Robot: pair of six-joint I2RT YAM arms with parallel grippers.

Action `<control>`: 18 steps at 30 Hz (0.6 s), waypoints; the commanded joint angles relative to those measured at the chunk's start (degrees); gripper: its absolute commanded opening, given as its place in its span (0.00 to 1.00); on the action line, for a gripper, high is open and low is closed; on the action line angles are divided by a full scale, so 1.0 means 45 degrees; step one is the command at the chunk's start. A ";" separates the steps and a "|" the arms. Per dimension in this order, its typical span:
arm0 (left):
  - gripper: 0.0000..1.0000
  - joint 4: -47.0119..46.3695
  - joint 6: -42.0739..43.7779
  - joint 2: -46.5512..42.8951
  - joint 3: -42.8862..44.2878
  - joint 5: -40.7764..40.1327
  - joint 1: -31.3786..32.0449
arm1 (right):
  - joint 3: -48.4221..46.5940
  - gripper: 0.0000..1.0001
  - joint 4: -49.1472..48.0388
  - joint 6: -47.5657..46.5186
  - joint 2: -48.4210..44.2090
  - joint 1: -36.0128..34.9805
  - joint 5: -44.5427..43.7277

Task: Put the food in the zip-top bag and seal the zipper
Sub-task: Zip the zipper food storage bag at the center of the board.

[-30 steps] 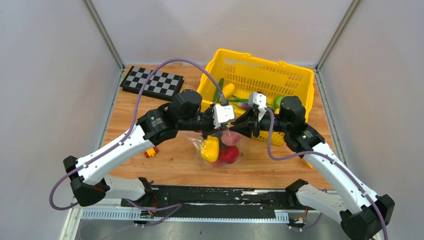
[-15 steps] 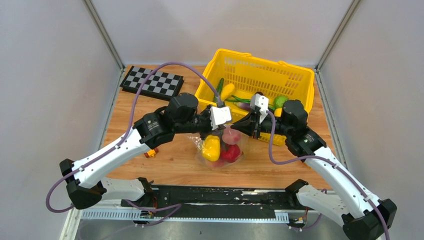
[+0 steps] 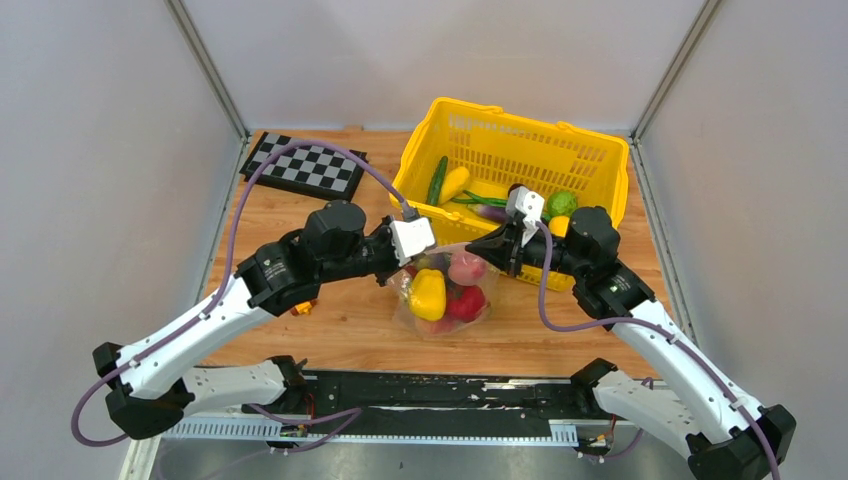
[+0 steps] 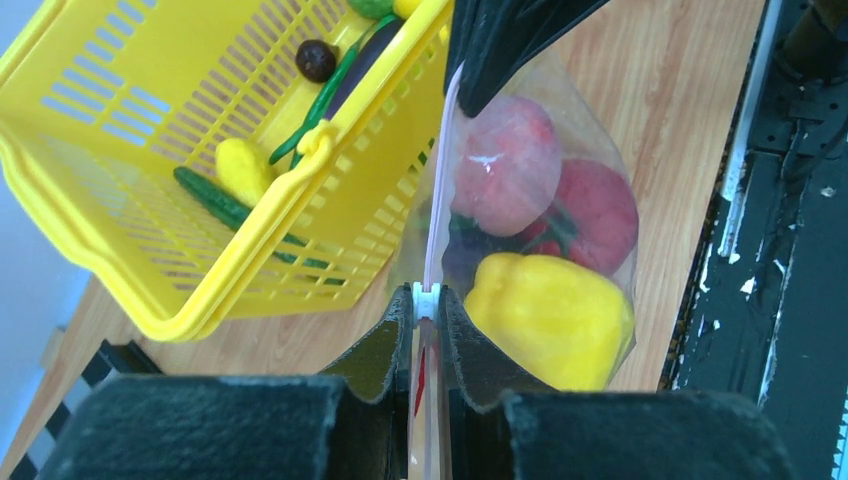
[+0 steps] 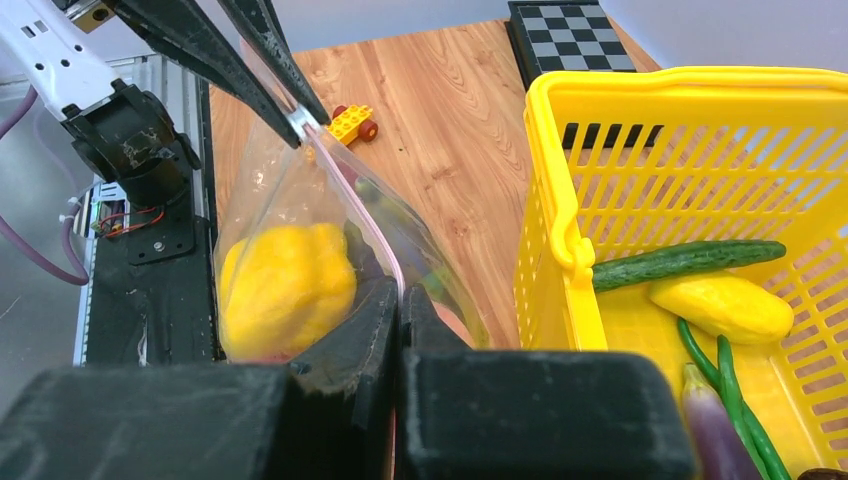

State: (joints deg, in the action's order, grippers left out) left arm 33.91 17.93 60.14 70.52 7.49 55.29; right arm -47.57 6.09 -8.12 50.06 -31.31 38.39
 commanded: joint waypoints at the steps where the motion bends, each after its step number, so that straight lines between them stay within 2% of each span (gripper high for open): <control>1: 0.00 0.0345 -0.0224 -0.0613 -0.0036 -0.0958 -0.0268 | -0.0204 0.00 -0.0495 -0.0097 -0.0256 0.0104 -0.0321; 5: 0.00 -0.1437 -0.0738 -0.1225 -0.0634 -0.2535 -0.0284 | -0.0206 0.01 -0.0365 -0.0037 -0.0077 0.0111 0.0263; 7: 0.00 -0.2001 -0.0613 -0.1344 -0.0844 -0.2013 -0.0311 | -0.0252 0.03 -0.0344 0.0003 -0.0074 0.0105 0.0573; 10: 0.00 -0.1601 -0.0496 -0.0778 -0.0164 -0.1047 -0.0313 | -0.0487 0.10 -0.0154 -0.0027 -0.0109 0.0114 0.0729; 11: 0.00 -0.1362 -0.0400 -0.0517 0.0088 -0.0634 -0.0313 | -0.0603 0.16 -0.0085 -0.0031 -0.0112 0.0114 0.0700; 15: 0.00 -0.0697 0.0080 0.0414 0.1029 0.0787 -0.0314 | -0.1429 0.49 0.0596 -0.0287 0.0038 0.0107 0.0803; 18: 0.00 -0.0821 0.0364 0.0676 0.1282 0.1154 -0.0323 | -0.2306 0.60 0.1578 -0.0895 0.0572 0.0109 0.1095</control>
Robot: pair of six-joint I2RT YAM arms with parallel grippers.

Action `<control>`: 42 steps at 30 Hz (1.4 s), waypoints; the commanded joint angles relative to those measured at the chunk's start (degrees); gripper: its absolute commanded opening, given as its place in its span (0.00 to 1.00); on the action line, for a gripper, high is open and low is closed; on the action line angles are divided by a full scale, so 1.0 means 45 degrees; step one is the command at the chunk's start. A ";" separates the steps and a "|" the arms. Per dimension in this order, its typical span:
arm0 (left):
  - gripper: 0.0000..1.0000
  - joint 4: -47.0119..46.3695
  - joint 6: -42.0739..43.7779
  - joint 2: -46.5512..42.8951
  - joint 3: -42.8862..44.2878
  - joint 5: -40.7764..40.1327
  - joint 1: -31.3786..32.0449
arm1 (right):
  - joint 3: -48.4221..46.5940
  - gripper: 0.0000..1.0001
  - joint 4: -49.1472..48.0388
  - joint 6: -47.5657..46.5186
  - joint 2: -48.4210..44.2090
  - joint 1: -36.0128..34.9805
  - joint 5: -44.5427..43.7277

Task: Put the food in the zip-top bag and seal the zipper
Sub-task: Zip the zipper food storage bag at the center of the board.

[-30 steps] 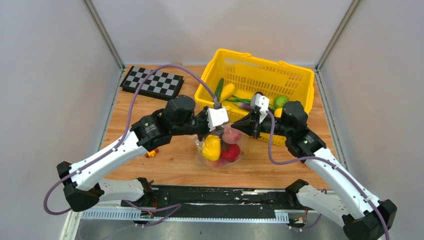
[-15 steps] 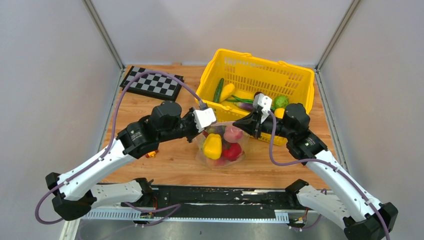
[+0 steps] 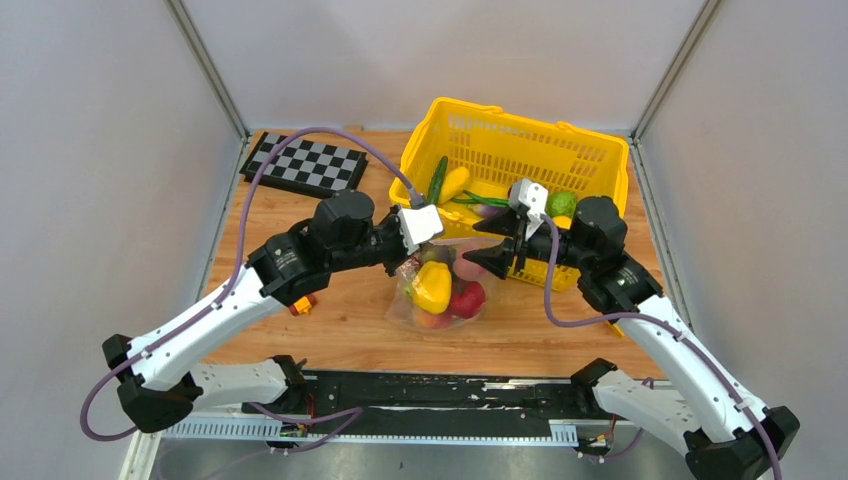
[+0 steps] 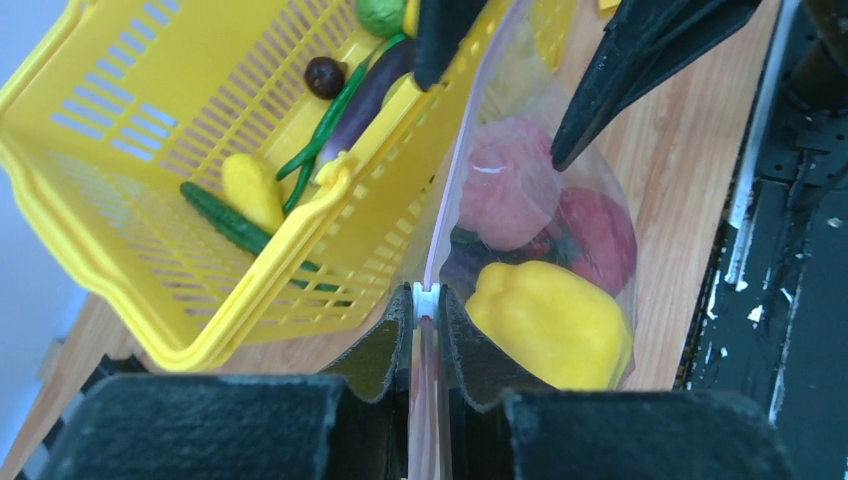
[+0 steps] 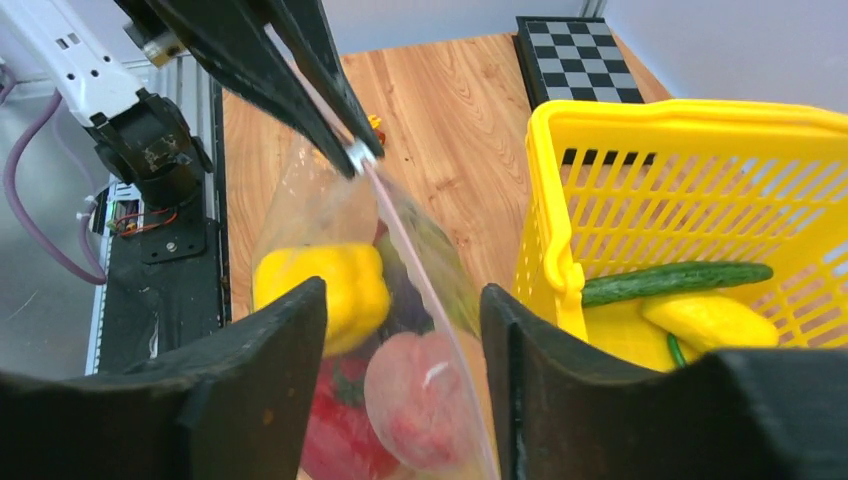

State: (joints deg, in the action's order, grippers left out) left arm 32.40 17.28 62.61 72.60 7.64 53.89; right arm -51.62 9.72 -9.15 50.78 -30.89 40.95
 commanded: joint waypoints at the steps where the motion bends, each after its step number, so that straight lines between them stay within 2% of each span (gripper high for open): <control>1: 0.00 -0.0504 0.0588 0.0178 0.0862 0.1194 -0.0004 | -0.1683 0.61 0.1025 -0.0797 0.0609 0.0021 0.0629; 5: 0.00 -0.0280 0.0783 0.0469 0.1179 0.1399 -0.0007 | -0.2395 0.64 0.1630 -0.1136 0.1397 0.0011 0.0723; 8: 0.00 -0.0267 0.0703 0.0520 0.1164 0.1435 -0.0004 | -0.2721 0.64 0.1941 -0.1234 0.1990 -0.0019 0.1593; 13: 0.00 -0.0662 0.0335 0.0355 0.0810 0.1366 -0.0003 | -0.3002 0.58 0.2305 -0.1513 0.2493 -0.0733 0.2219; 17: 0.00 -0.0724 0.0198 0.0325 0.0730 0.1364 -0.0008 | -0.3023 0.48 0.2335 -0.1723 0.2676 -0.1301 0.1788; 20: 0.00 -0.0717 0.0136 0.0337 0.0679 0.1407 -0.0003 | -0.2856 0.44 0.1934 -0.1547 0.2661 -0.1402 0.1336; 25: 0.00 -0.0882 -0.0051 0.0087 0.0242 0.1371 -0.0003 | -0.2298 0.23 0.1096 -0.1225 0.2372 -0.1406 0.1192; 29: 0.00 -0.1095 -0.0111 -0.0300 -0.0041 0.1354 -0.0003 | -0.2280 0.17 0.1243 -0.1171 0.2417 -0.1399 0.1291; 33: 0.00 -0.1032 -0.0021 -0.0522 -0.0195 0.1109 -0.0005 | -0.2145 0.06 0.1048 -0.1106 0.2323 -0.1407 0.1099; 36: 0.00 -0.1029 0.0004 -0.0693 -0.0451 0.0844 -0.0003 | -0.1943 0.00 0.0786 -0.1057 0.2160 -0.1407 0.0991; 42: 0.00 -0.1072 -0.0186 -0.1030 -0.0898 0.0493 -0.0003 | -0.1759 0.00 0.0732 -0.1053 0.2010 -0.1397 0.0669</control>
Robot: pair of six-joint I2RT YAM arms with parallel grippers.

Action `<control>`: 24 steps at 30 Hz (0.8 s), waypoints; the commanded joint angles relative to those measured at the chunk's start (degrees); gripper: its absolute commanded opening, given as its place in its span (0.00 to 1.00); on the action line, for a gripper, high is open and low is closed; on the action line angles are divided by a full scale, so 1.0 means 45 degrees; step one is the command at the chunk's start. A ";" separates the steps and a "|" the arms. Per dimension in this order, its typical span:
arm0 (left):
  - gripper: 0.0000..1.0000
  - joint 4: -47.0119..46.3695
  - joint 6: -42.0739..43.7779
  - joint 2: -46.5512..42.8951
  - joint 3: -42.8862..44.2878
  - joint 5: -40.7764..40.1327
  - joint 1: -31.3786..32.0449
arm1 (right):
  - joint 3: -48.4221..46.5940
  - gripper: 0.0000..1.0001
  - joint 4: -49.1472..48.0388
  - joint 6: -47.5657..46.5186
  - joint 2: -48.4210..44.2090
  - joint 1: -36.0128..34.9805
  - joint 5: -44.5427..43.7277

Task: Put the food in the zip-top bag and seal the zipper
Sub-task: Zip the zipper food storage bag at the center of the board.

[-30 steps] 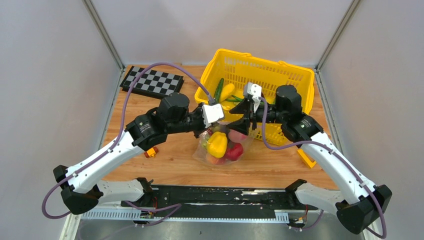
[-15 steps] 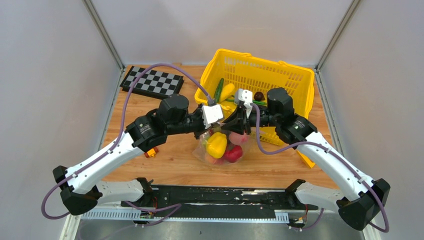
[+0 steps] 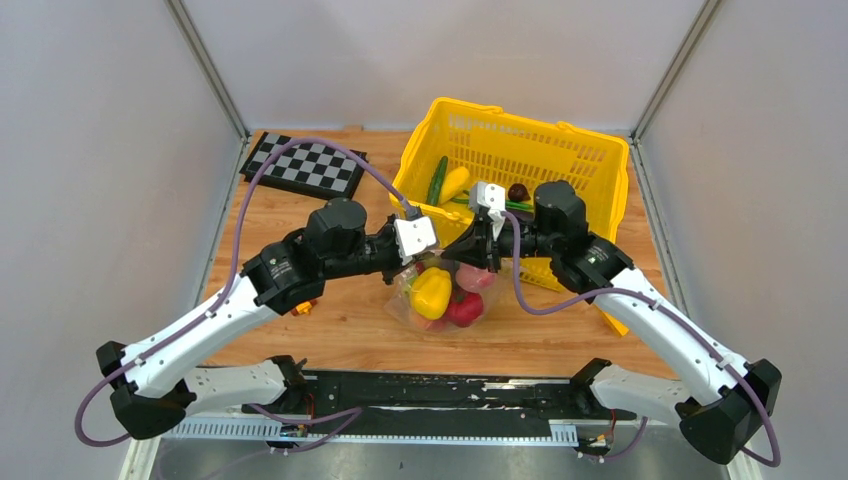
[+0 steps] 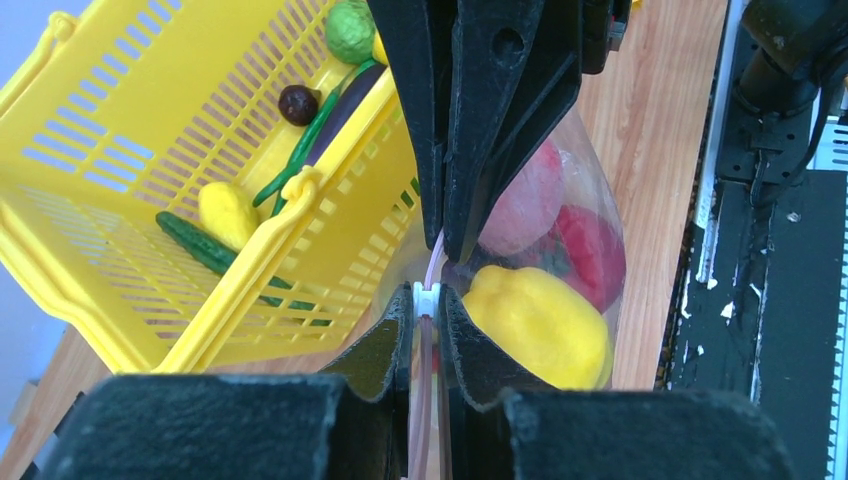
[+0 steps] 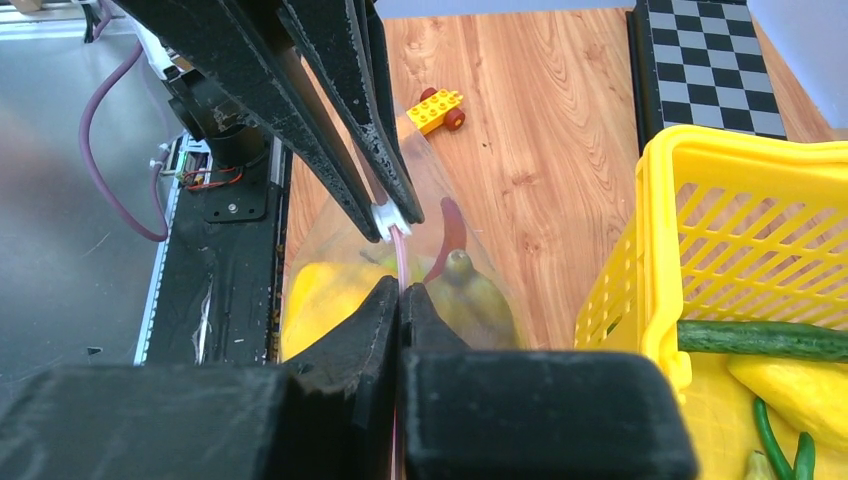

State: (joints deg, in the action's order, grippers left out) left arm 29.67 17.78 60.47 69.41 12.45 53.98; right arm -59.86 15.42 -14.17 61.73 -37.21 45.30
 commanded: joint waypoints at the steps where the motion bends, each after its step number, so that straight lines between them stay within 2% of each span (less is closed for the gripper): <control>1: 0.00 -0.0442 -0.0340 -0.0608 -0.0223 -0.0710 -0.0022 | 0.0102 0.00 -0.0546 0.0059 -0.0451 -0.0007 -0.0459; 11: 0.00 0.0704 -0.0376 -0.1073 -0.0504 -0.2205 -0.0022 | 0.0558 0.00 -0.1175 0.0267 -0.1118 0.0002 -0.1859; 24: 0.00 0.1407 -0.0395 -0.1654 -0.0605 -0.3936 -0.0042 | 0.0699 0.00 -0.1160 0.0257 -0.1405 -0.0003 -0.2217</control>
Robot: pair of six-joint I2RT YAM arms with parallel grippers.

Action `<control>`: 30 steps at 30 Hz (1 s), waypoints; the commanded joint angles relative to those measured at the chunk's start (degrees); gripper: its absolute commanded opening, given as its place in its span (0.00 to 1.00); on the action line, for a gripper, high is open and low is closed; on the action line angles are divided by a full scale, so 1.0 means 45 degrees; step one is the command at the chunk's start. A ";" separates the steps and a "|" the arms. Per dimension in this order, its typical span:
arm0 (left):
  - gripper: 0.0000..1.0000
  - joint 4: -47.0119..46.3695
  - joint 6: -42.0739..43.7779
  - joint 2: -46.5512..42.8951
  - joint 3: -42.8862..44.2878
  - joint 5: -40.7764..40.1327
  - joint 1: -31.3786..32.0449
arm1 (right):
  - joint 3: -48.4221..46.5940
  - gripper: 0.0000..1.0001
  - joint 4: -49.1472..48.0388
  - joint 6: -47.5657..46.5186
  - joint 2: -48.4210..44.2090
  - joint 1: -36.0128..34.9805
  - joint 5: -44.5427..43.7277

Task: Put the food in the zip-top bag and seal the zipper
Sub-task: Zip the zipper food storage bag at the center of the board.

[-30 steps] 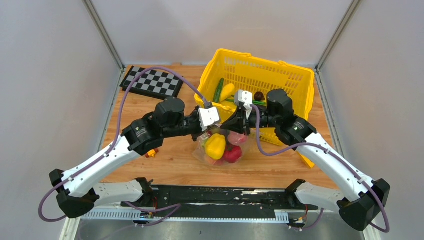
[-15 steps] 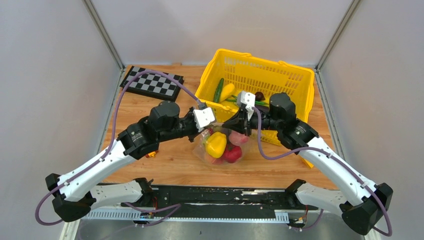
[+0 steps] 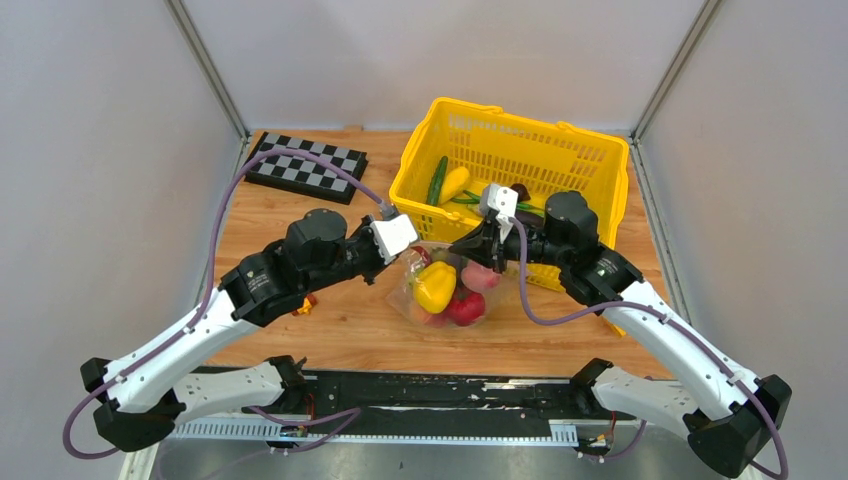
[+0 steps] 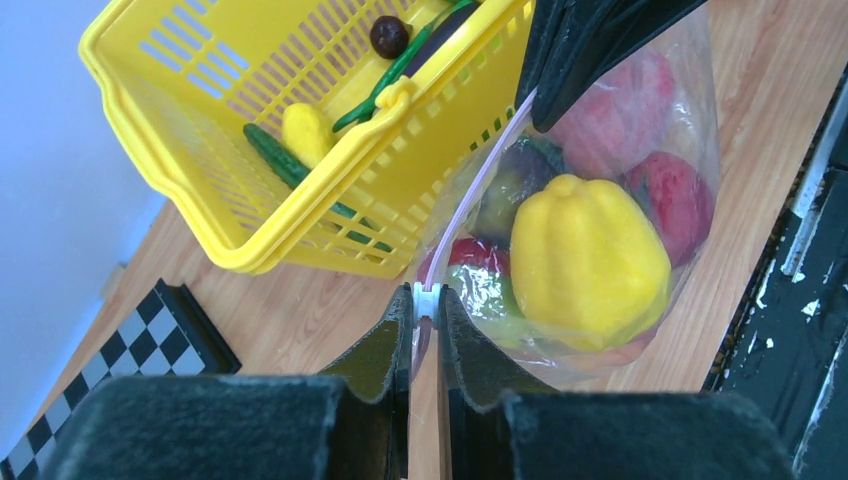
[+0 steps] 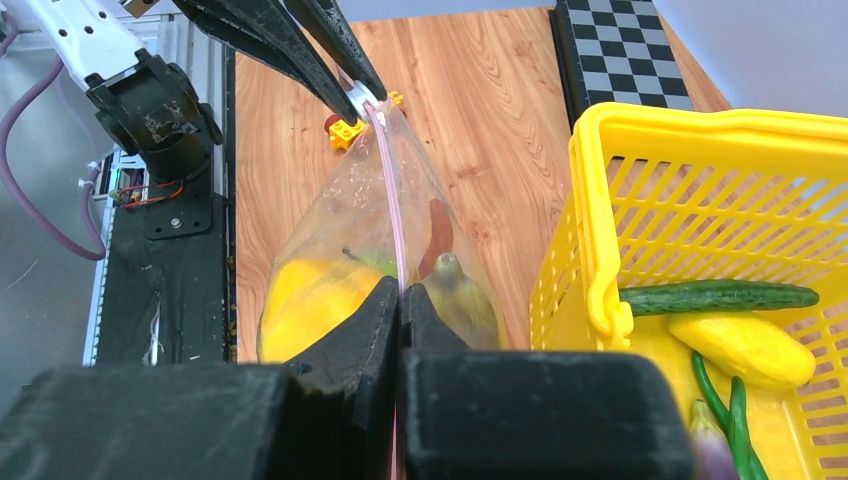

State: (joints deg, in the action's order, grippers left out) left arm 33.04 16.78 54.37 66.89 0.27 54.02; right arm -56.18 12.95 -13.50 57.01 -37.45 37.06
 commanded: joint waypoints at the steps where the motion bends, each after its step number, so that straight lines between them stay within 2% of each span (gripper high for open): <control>1: 0.00 0.0678 -0.0163 -0.0331 -0.0046 -0.1349 -0.0056 | -0.0128 0.00 -0.0617 0.0123 -0.0347 0.0055 -0.0425; 8: 0.00 0.0704 -0.0134 -0.0449 -0.0087 -0.1838 -0.0052 | -0.0123 0.00 -0.0685 0.0186 -0.0527 0.0047 -0.0280; 19: 0.00 0.0210 -0.0345 -0.0075 -0.0032 -0.0987 -0.0052 | -0.0210 0.00 -0.0406 0.0056 -0.0531 0.0056 0.0188; 24: 0.01 0.0252 -0.0463 -0.0077 0.0018 -0.1145 -0.0071 | -0.0177 0.00 -0.0374 0.0050 -0.0558 0.0047 0.0127; 26: 0.05 0.0254 -0.0559 -0.0075 0.0073 -0.0922 -0.0107 | -0.0135 0.00 -0.0395 0.0050 -0.0588 0.0049 0.0091; 28: 0.15 0.0319 -0.0717 0.0010 0.0293 -0.0587 -0.0151 | -0.0119 0.00 -0.0418 0.0067 -0.0583 0.0048 0.0038; 30: 0.17 0.0259 -0.0898 0.0132 0.0518 -0.0213 -0.0150 | -0.0114 0.00 -0.0428 0.0089 -0.0581 0.0056 0.0041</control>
State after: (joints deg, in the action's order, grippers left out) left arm 34.06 15.20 54.35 66.78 -2.74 53.84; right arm -56.16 13.50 -13.19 56.40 -37.43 36.91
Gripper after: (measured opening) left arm 0.154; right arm 0.022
